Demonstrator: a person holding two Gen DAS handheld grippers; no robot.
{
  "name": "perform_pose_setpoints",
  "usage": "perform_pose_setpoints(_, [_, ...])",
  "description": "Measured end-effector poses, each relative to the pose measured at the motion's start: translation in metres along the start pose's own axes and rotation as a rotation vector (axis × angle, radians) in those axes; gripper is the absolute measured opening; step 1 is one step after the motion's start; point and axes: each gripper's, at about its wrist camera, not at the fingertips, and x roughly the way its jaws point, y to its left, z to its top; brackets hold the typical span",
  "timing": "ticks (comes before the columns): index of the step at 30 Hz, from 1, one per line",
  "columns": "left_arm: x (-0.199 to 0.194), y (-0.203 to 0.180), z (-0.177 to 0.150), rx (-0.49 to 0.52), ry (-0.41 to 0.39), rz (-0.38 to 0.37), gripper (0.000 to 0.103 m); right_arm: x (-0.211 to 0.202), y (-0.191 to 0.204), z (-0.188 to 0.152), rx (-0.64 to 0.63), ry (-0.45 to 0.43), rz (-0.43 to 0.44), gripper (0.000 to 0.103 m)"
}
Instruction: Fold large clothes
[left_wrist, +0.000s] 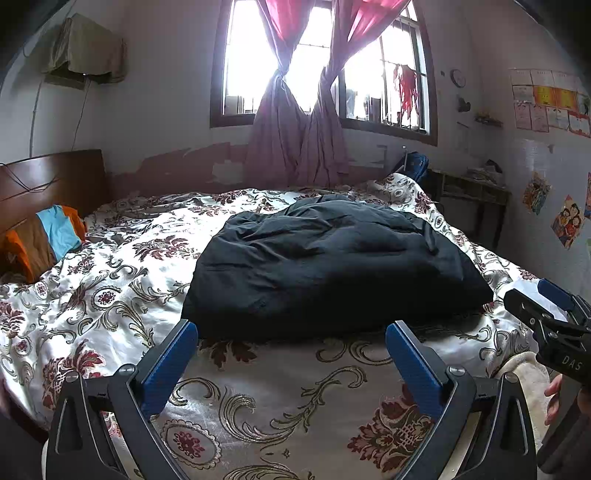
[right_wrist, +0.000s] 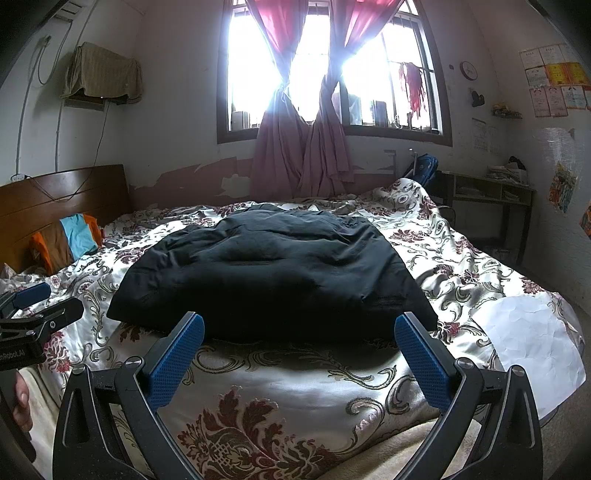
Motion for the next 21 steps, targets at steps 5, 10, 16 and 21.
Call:
perform_pose_setpoints(5, [0.0000, 0.0004, 0.0001, 0.001, 0.000, 0.000, 0.103, 0.0001, 0.0000, 0.0001, 0.000, 0.001, 0.000, 0.102])
perform_pose_setpoints(10, [0.0000, 0.0001, 0.0000, 0.001, 0.000, 0.000, 0.103, -0.0001, 0.0000, 0.0002, 0.001, 0.001, 0.000, 0.101])
perform_pose_setpoints(16, [-0.0003, 0.0005, 0.0000, 0.002, 0.001, -0.001, 0.103, -0.0001, -0.0005, 0.0005, 0.001, 0.001, 0.000, 0.102])
perform_pose_setpoints(21, [0.0002, 0.0018, -0.0004, 0.004, -0.001, -0.003, 0.103, 0.0001, -0.0002, 0.0004, 0.001, 0.002, 0.000, 0.102])
